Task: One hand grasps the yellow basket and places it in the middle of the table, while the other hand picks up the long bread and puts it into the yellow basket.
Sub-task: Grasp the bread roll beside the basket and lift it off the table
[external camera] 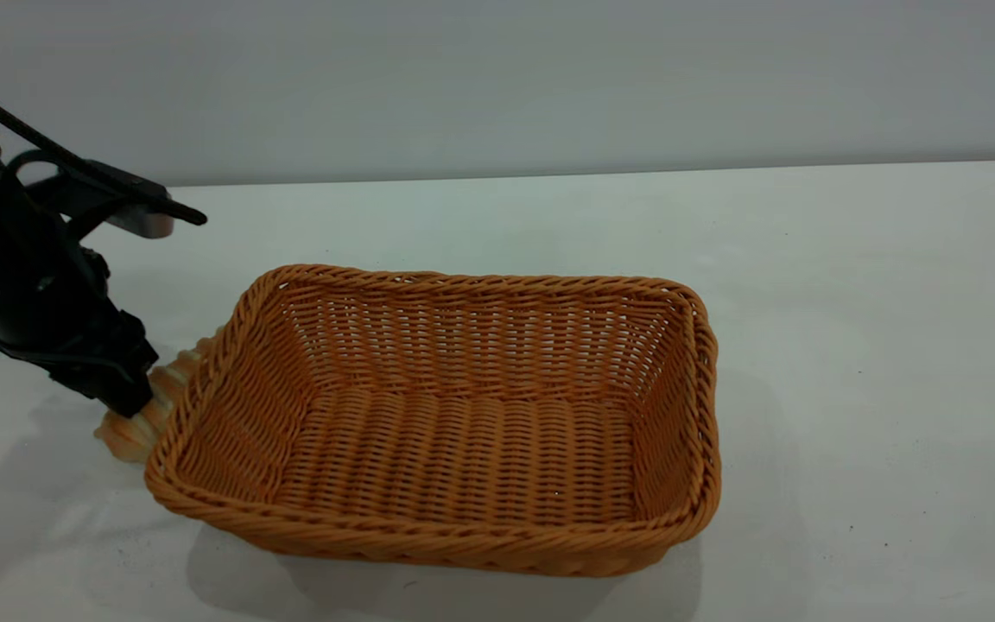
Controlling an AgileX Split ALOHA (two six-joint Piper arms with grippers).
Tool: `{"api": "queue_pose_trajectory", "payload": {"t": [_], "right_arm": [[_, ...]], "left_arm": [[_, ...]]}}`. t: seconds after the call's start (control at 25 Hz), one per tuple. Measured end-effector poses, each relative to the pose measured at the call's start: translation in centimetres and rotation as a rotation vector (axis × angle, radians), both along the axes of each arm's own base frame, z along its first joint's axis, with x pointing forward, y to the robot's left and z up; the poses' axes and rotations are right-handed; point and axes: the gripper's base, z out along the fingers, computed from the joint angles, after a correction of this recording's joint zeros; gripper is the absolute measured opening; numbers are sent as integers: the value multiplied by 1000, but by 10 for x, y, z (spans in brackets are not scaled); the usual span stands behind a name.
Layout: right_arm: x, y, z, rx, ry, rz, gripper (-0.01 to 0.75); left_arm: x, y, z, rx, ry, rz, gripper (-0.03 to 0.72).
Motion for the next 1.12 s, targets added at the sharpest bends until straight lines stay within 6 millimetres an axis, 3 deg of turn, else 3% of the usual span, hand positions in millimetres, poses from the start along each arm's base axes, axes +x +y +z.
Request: {"api": "queue_pose_trajectory", "payload": {"t": [0.4,0.52,0.64,0.72,0.88,1.12], "right_arm": [[0,0,0,8,2,-6,360],[0,0,0,8,2,-6,360],[0,0,0,10,3,-7,360],[0,0,0,11,3,-8,360],[0,0,0,12,3,-8,352],[0,0,0,11,3,-11,330]], "left_arm": [[1,-17,-26,8,8,-54,369],[1,-18,-28,9,11,-58,270],[1,-19,-27,12,10,-77,95],[1,-20,-25,13,8,-87,42],[-1,-21,-13,9,14,-95,43],[-1,-21,32,14,-44,-119,43]]}}
